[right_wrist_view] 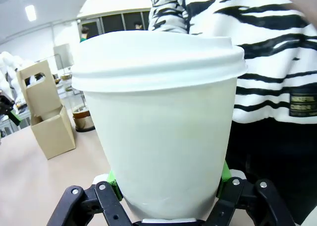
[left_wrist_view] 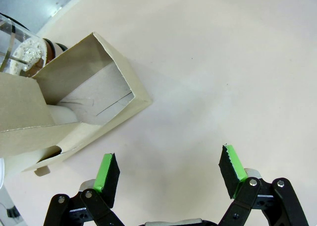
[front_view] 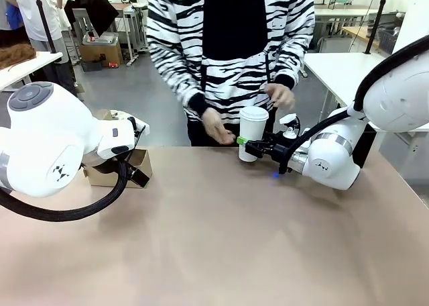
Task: Pour a drink into a cup and package it in a carrier.
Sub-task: When a person places the Paper Cup Lid on the 600 ml Paper Cup , lift the 600 ml Paper Cup, then position the Cup Carrier in the center of the table.
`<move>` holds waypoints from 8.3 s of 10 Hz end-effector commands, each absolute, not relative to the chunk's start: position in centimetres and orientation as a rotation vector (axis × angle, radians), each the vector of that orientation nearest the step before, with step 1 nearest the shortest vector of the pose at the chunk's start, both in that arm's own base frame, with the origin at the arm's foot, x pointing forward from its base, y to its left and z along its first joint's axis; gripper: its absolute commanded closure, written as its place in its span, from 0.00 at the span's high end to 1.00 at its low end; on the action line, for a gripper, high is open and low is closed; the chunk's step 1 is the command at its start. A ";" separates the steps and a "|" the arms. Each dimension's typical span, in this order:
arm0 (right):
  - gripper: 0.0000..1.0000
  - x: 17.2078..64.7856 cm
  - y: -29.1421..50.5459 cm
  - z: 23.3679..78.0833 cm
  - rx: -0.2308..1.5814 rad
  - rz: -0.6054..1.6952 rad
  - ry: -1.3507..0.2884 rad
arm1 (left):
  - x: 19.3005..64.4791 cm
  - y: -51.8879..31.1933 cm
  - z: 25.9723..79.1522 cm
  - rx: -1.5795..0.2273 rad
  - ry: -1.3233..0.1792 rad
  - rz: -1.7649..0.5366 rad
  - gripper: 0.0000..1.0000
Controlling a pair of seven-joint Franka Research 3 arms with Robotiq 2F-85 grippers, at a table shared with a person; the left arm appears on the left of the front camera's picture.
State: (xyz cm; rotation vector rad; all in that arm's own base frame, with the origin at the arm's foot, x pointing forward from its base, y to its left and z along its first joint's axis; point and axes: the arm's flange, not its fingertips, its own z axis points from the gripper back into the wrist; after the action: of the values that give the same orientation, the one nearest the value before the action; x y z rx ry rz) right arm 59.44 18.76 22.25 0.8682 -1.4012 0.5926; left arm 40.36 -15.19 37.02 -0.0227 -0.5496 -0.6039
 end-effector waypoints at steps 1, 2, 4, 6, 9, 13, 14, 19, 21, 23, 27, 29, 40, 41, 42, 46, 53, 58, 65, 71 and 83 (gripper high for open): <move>0.80 59.3 18.9 22.8 0.863 0.587 -1.415 | 40.3 -15.2 37.1 -0.025 -0.550 -0.604 1.00; 0.80 59.3 18.9 22.8 0.863 0.587 -1.415 | 40.3 -15.2 37.1 -0.025 -0.550 -0.604 1.00; 0.80 59.3 18.9 22.8 0.863 0.587 -1.415 | 40.3 -15.2 37.1 -0.025 -0.550 -0.604 1.00; 0.80 59.3 18.9 22.8 0.863 0.587 -1.415 | 40.3 -15.2 37.1 -0.025 -0.550 -0.604 1.00; 0.80 59.3 18.9 22.8 0.863 0.587 -1.415 | 40.3 -15.2 37.1 -0.025 -0.550 -0.604 1.00; 0.80 58.3 18.4 25.2 0.870 0.662 -1.394 | 40.3 -15.2 37.1 -0.025 -0.550 -0.604 1.00; 0.80 57.0 17.9 28.8 0.845 0.696 -1.408 | 40.3 -15.2 37.1 -0.025 -0.550 -0.604 1.00; 0.80 50.7 14.9 44.0 0.853 0.744 -1.346 | 40.3 -15.2 37.1 -0.025 -0.550 -0.604 1.00; 0.80 47.1 13.5 48.7 0.815 0.710 -1.361 | 40.3 -15.2 37.1 -0.025 -0.550 -0.604 1.00; 0.80 44.4 12.5 51.5 0.814 0.702 -1.369 | 40.3 -15.2 37.1 -0.025 -0.550 -0.604 1.00; 0.80 44.1 11.8 51.9 0.869 0.686 -1.374 | 40.3 -15.2 37.1 -0.025 -0.550 -0.604 1.00; 0.80 43.7 12.0 52.3 0.819 0.695 -1.393 | 40.3 -15.2 37.1 -0.025 -0.550 -0.604 1.00; 0.80 43.7 12.0 52.3 0.819 0.695 -1.393 | 40.9 -15.7 40.7 -0.025 -0.526 -0.556 1.00; 0.80 43.7 12.0 52.3 0.819 0.695 -1.393 | 41.1 -15.6 42.4 -0.010 -0.498 -0.486 1.00; 0.80 43.7 12.0 52.3 0.819 0.695 -1.393 | 41.0 -15.4 44.3 -0.001 -0.455 -0.446 1.00; 0.80 43.7 12.0 52.3 0.819 0.695 -1.393 | 41.3 -14.5 53.1 0.028 -0.407 -0.293 1.00; 0.80 43.7 12.0 52.3 0.819 0.695 -1.393 | 52.7 -12.4 53.7 0.038 -0.324 -0.117 1.00; 0.80 43.7 12.0 52.3 0.819 0.695 -1.393 | 54.3 -11.3 51.0 0.016 -0.297 -0.103 1.00; 0.80 43.7 12.0 52.3 0.819 0.695 -1.393 | 54.4 -11.0 50.6 0.092 -0.285 0.057 0.40; 0.80 43.7 12.0 52.3 0.819 0.695 -1.393 | 54.6 -11.0 50.4 0.086 -0.271 0.062 0.00; 0.80 43.7 12.0 52.3 0.819 0.695 -1.393 | 51.4 -12.8 53.5 0.065 -0.280 0.120 0.02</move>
State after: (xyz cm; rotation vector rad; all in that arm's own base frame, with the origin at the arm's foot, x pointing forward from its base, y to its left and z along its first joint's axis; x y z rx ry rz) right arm 43.82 11.91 51.90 0.8155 -1.3881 0.7001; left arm 53.18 -11.85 52.30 0.0586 -0.2805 0.0783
